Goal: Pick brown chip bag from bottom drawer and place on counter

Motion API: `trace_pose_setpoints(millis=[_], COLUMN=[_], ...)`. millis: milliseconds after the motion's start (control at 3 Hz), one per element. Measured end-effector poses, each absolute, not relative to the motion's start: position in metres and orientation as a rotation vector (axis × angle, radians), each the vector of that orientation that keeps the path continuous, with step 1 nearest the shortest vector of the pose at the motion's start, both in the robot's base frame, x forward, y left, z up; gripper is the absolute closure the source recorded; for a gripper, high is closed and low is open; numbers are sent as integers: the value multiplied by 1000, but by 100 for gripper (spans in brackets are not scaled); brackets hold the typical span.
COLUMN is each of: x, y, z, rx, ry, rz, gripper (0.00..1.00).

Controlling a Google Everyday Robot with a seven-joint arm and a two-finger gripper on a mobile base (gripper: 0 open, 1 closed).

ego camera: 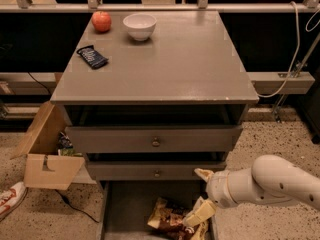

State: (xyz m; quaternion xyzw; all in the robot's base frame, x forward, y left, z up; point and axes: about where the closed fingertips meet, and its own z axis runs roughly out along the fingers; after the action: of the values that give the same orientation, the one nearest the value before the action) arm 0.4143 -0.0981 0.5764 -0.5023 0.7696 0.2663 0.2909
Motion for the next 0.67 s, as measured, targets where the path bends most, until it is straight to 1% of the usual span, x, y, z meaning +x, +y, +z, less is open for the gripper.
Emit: trace_pose_setpoints(millis=[333,667], x=[424,446], y=[-105,-123], z=[548,484], rx=[-1310,-1235], ry=[2096,2135], rz=[643,524], gripper=[0,0])
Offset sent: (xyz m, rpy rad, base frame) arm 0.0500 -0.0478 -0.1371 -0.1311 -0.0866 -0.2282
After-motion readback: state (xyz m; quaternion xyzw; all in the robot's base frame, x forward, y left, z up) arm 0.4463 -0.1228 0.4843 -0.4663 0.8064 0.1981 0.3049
